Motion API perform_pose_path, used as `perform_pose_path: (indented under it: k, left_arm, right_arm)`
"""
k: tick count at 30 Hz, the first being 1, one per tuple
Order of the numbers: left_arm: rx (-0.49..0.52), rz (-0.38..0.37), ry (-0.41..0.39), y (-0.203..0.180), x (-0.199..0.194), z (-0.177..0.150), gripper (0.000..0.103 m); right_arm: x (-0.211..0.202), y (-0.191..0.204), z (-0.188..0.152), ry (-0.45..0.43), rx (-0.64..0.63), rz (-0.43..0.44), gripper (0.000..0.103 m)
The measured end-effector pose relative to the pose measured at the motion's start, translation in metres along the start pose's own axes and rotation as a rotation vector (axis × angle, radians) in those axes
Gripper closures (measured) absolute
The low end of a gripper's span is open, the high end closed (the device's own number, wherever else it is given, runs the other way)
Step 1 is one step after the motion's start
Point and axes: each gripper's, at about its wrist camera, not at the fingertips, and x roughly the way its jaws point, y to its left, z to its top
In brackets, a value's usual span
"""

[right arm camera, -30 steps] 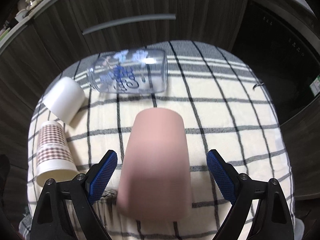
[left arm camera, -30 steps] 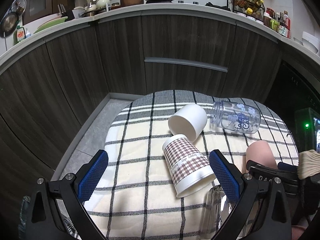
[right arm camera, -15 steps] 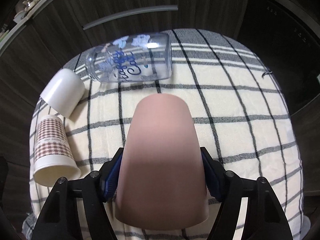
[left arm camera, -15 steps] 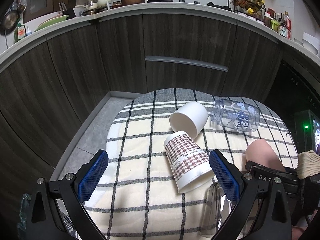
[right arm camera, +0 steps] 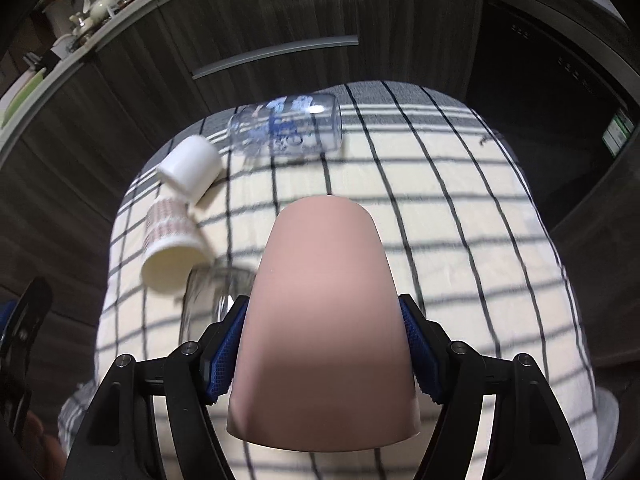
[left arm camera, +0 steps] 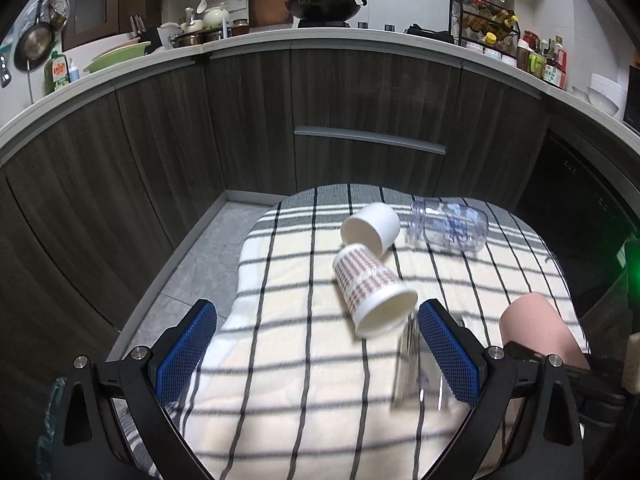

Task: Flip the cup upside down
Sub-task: 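Lift the pink cup with the right gripper and carry it toward the left gripper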

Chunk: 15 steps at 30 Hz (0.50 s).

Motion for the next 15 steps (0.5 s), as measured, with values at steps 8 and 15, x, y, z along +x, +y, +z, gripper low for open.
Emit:
perform_pose_path:
  k: [8,15]
  left_arm:
    - [0.032,0.015,0.039,0.01,-0.029,-0.049,0.0]
    - [0.052,0.023,0.062,0.008,-0.033,-0.079,0.0]
  right_arm:
    - [-0.012,0.003,-0.074,0.016,-0.014,0.026,0.032]
    - [-0.003,0.01,-0.103,-0.001,-0.068,-0.006,0.032]
